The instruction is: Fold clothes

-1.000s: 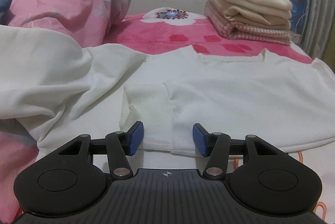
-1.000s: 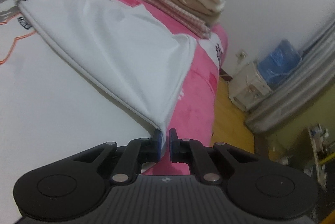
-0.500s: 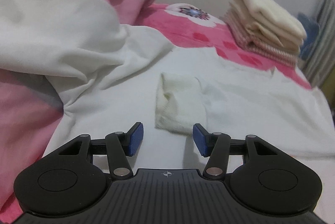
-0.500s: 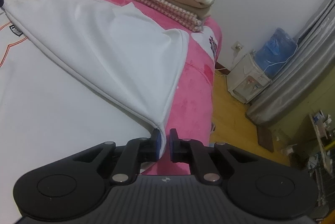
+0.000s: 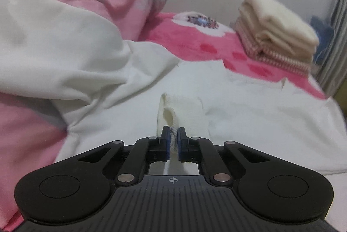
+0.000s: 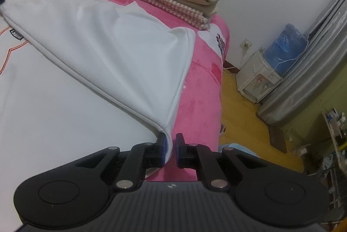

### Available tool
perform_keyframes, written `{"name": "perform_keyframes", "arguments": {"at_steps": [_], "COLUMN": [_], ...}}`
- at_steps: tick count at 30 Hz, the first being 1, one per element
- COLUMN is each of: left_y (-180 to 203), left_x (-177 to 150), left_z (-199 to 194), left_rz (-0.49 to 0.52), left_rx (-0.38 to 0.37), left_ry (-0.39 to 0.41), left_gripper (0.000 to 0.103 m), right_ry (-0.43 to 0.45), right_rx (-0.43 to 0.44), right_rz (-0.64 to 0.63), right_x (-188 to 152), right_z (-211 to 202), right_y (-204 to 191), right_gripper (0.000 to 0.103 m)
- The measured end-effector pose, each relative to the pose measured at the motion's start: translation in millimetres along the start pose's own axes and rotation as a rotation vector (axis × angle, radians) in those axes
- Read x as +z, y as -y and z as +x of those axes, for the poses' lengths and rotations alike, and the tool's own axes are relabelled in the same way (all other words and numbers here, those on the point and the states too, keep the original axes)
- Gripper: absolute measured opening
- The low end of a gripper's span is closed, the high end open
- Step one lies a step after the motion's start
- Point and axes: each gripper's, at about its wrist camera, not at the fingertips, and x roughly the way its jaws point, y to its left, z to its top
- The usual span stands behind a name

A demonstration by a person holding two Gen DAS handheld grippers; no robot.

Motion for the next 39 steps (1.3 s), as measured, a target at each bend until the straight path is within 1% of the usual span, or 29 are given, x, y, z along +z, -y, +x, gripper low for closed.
{"name": "perform_keyframes", "arguments": {"at_steps": [2, 4, 6, 7, 9, 10, 11, 12, 13, 14, 16, 18, 19, 21, 23, 25, 26, 27, 30, 31, 33, 34, 36, 39], "left_y": [-8, -10, -8, -8, -10, -11, -12, -15, -18, -22, -31, -38, -38, -32, -18, -2, 7, 14, 29, 30, 30, 29, 29, 26], "left_x": [-1, -5, -12, -14, -17, -17, -18, -17, -16, -15, -13, -12, -11, -9, -6, -6, -7, -9, -17, -19, -22, -23, -26, -29], "left_z": [-5, -3, 5, 7, 8, 7, 5, 3, 0, -4, -10, -17, -20, -21, -17, -9, -3, 3, 19, 21, 24, 24, 24, 22], "left_rz": [-0.034, -0.022, 0.011, 0.008, 0.001, 0.001, 0.001, -0.002, -0.009, -0.016, -0.036, -0.045, -0.037, 0.002, 0.062, 0.119, 0.146, 0.163, 0.201, 0.204, 0.204, 0.207, 0.222, 0.227], "left_rx": [0.002, 0.008, 0.025, 0.032, 0.043, 0.049, 0.056, 0.070, 0.091, 0.112, 0.151, 0.175, 0.182, 0.180, 0.144, 0.089, 0.064, 0.056, 0.060, 0.063, 0.064, 0.063, 0.061, 0.056], "left_ry": [-0.021, -0.042, -0.066, -0.079, -0.091, -0.092, -0.095, -0.097, -0.095, -0.089, -0.065, -0.026, -0.002, 0.040, 0.056, 0.049, 0.036, 0.026, 0.003, 0.000, 0.002, 0.005, 0.012, 0.022], "left_gripper": [0.004, 0.004, 0.005, 0.007, 0.011, 0.016, 0.024, 0.028, 0.034, 0.035, 0.037, 0.040, 0.041, 0.042, 0.042, 0.042, 0.042, 0.042, 0.042, 0.042, 0.042, 0.043, 0.043, 0.043], "right_ry": [0.003, 0.004, 0.004, 0.004, 0.004, 0.003, 0.002, 0.002, -0.002, -0.004, -0.003, -0.001, 0.005, 0.035, 0.060, 0.080, 0.088, 0.096, 0.103, 0.100, 0.090, 0.085, 0.087, 0.122], "right_rx": [0.003, 0.004, 0.002, 0.002, 0.003, 0.006, 0.012, 0.020, 0.027, 0.047, 0.134, 0.221, 0.262, 0.327, 0.349, 0.361, 0.355, 0.349, 0.316, 0.292, 0.242, 0.230, 0.226, 0.276], "right_rz": [0.001, -0.001, -0.009, -0.012, -0.017, -0.017, -0.017, -0.018, -0.018, -0.007, 0.051, 0.109, 0.152, 0.285, 0.389, 0.466, 0.460, 0.448, 0.387, 0.363, 0.330, 0.333, 0.357, 0.401], "right_x": [-1, -1, -1, -1, 0, 0, 0, 0, 0, 0, -1, -2, -2, 0, 11, 26, 35, 45, 73, 79, 90, 93, 99, 105], "right_z": [0, 1, 2, 2, 2, 2, 1, -1, -3, -6, -14, -23, -26, -32, -26, -16, -10, -4, 21, 29, 47, 56, 74, 88], "right_y": [0, -1, -2, -2, -2, -1, 0, 2, 4, 9, 29, 48, 60, 87, 101, 110, 108, 105, 89, 84, 77, 77, 80, 89], "right_gripper": [0.008, 0.008, 0.008, 0.008, 0.009, 0.010, 0.011, 0.012, 0.021, 0.031, 0.040, 0.044, 0.044, 0.044, 0.044, 0.044, 0.044, 0.044, 0.041, 0.039, 0.038, 0.038, 0.038, 0.038]}}
